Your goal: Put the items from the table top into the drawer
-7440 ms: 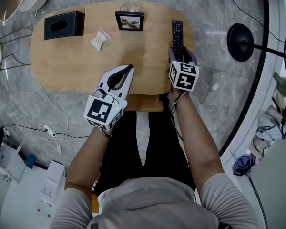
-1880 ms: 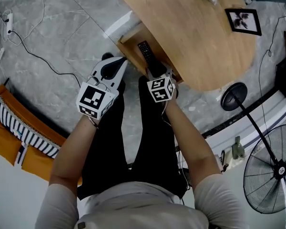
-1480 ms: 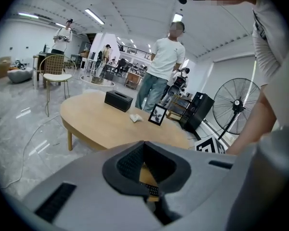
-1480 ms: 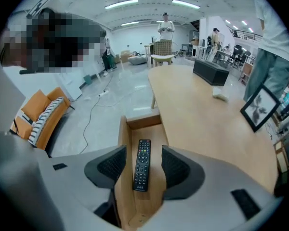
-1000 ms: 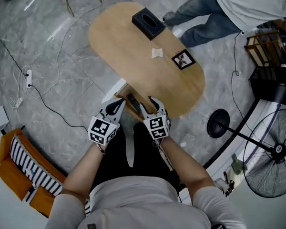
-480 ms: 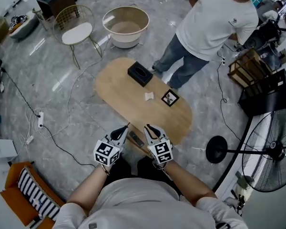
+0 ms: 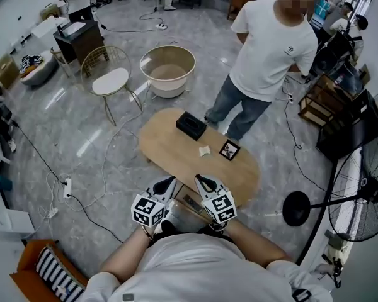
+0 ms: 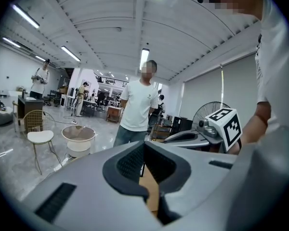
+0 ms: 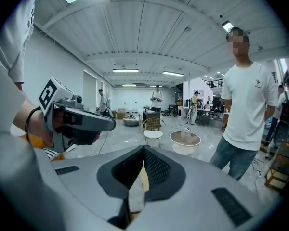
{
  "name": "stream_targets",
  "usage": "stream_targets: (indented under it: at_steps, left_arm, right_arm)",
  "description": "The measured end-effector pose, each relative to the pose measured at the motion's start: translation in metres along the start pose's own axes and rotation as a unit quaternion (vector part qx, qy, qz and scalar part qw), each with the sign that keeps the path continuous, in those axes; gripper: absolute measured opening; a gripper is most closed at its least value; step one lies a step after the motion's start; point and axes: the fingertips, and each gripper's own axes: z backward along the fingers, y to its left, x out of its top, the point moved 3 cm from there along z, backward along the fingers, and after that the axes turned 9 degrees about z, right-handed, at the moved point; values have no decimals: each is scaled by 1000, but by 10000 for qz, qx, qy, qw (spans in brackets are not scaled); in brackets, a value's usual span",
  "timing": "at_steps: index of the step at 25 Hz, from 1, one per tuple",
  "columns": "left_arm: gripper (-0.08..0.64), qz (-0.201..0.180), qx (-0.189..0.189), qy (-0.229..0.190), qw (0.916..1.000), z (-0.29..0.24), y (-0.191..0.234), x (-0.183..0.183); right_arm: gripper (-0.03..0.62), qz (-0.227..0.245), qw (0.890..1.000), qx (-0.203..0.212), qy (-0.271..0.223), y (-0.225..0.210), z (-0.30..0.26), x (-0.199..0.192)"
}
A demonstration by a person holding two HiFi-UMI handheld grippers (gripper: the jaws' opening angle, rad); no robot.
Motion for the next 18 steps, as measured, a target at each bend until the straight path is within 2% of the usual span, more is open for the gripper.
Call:
stream_targets:
  at_steps: [11, 18]
  left_arm:
    - [9, -203, -342, 23, 9992, 32, 13, 20]
    - [9, -264, -445, 54, 9986, 14, 7, 30]
  right_arm:
    - [28, -241, 9987, -419, -185, 26, -7, 31]
    - [28, -260, 9984, -455, -216, 10, -3, 34]
